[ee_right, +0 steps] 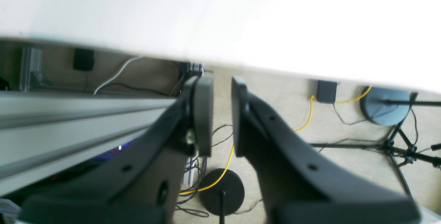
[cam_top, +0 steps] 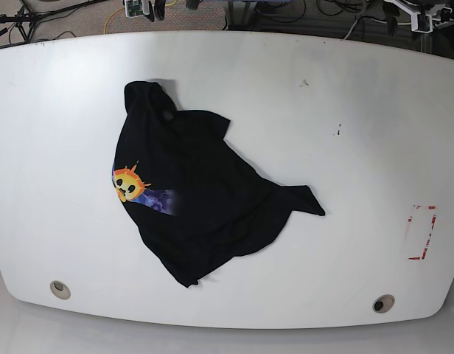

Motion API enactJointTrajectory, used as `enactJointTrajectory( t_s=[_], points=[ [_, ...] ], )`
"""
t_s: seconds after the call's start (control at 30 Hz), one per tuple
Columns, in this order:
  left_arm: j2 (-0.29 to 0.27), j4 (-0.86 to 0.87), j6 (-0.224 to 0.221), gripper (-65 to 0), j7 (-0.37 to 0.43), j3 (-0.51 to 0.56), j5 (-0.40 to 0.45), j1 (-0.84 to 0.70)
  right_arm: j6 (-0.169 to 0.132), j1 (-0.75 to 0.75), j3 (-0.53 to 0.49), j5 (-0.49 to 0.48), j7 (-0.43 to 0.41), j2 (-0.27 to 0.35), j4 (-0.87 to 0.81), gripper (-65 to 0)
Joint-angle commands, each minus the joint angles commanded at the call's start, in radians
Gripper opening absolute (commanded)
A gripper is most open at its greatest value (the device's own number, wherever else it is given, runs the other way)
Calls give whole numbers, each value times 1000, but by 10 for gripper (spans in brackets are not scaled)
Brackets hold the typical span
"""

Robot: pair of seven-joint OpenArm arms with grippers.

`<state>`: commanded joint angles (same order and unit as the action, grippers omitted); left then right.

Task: Fold the T-shirt properly
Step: 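Lower both grippers toward the table, right gripper toward the shirt collar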

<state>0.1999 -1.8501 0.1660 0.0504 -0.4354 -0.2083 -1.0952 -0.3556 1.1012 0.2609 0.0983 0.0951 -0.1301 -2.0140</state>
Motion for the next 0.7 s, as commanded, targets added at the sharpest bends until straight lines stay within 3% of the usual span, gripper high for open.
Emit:
enactJointTrajectory(
  t_s=[0.17, 0.23, 0.5, 0.7],
  points=[
    [2, -1, 4, -330, -28, 15, 5, 53, 1, -25, 41, 23, 0, 5, 0, -546],
    [4, -22, 2, -313, -58, 46, 3, 129, -8, -124, 100, 54, 8, 14, -3, -512],
    [0, -20, 2, -310, -65, 63, 4, 173, -8, -192, 109, 63, 11, 21, 11, -487],
    [-2, -4, -3, -321, -60, 78, 7, 201, -14, -217, 114, 74, 17, 29, 6, -509]
  ],
)
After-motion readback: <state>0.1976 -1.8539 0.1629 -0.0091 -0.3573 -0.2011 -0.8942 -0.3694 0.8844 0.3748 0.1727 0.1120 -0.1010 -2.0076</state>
